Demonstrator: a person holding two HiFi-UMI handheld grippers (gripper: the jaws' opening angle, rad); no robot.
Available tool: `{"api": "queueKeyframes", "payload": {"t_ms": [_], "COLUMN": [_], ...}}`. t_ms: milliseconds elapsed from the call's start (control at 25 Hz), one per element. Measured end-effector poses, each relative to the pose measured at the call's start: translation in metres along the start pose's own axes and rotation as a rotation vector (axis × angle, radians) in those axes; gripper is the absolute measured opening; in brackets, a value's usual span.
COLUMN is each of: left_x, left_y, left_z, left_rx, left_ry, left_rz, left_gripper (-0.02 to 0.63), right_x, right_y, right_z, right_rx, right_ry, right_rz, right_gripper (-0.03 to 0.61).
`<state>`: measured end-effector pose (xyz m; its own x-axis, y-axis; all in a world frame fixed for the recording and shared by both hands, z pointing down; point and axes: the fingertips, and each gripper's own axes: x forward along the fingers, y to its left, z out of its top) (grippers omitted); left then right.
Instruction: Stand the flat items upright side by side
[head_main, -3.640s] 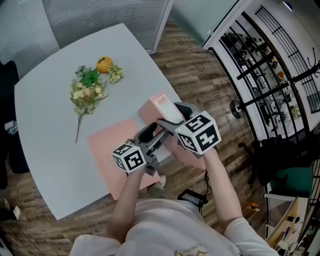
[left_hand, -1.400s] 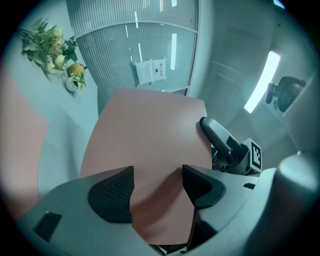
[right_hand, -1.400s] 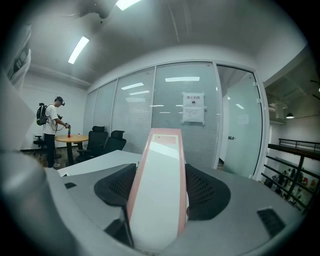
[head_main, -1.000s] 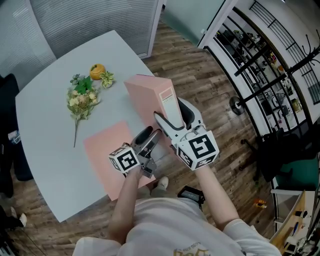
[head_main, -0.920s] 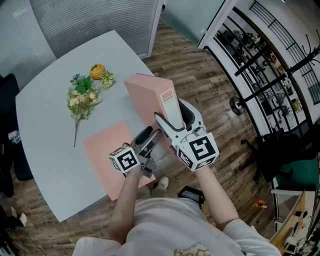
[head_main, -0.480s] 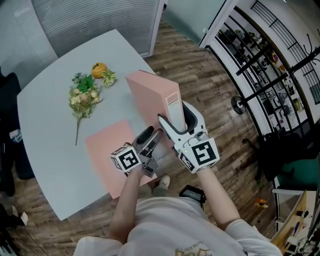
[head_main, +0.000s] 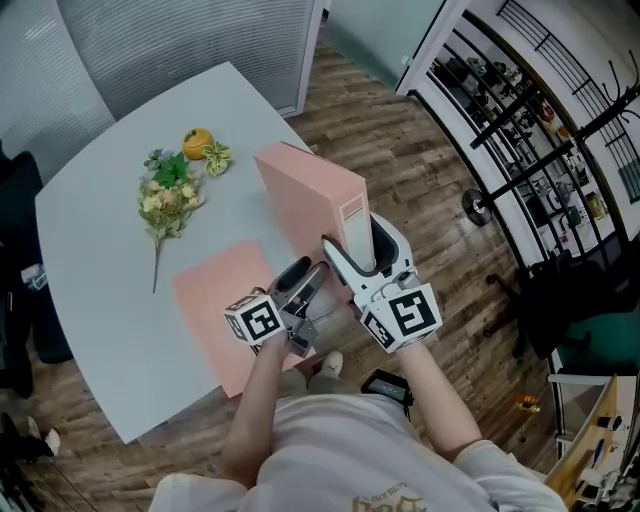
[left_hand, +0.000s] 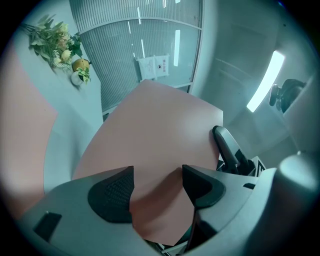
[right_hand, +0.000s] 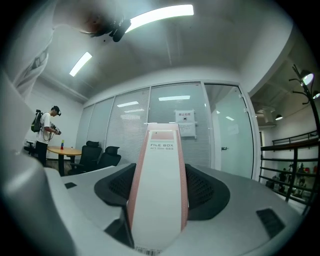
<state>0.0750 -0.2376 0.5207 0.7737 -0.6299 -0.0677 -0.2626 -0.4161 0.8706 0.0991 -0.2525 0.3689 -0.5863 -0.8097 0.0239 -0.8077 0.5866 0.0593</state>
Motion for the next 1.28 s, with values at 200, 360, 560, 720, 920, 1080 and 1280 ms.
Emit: {"api": "queueKeyframes", "payload": {"t_ms": [200,360,560,720,920,1080,1280], "left_x": [-0.003,-0.004,-0.013,-0.020,-0.021,-0.022,-0.025], "left_y": [0.000,0.001,0.017,0.022,0.016,0.014,0.024], "left_z": [-0.007,-0.010,-0.016,-0.018,-0.014,-0.013,-0.022], "left_rx": [-0.014,-0.019,-0.022,-0.071,-0.081,-0.078,-0.092], "left_ry": [0.017,0.021,0.040,0.029,0.008,0.002,0.014], "left_rz": [-0.008,0.011,0.092,0.091,0.073,0.067,0.090], "left_gripper": [0.290,0.290,0.288,0.284,0.284,0.284,0.284], "right_x": [-0.011,-0.017,-0.025,-0.028,-0.029,-0.031,-0.033], "right_y": [0.002,0.003,0.009,0.014,0.015,0.017,0.020], "right_z": [-0.006,-0.011,-0.032,-0.046,-0.053,-0.065,-0.080], "right_rx": [0.046,0.042,0.026,0.023,0.023,0.023,0.028], "right_ry": [0.013,0.031,0.106,0.152,0.176,0.201,0.237], "right_rz": [-0.026,-0.039,-0.050,-0.048,-0.056,-0.060,-0.056], "right_gripper": [0.313,0.313,0.313,0.313,0.313,0.313,0.313]}}
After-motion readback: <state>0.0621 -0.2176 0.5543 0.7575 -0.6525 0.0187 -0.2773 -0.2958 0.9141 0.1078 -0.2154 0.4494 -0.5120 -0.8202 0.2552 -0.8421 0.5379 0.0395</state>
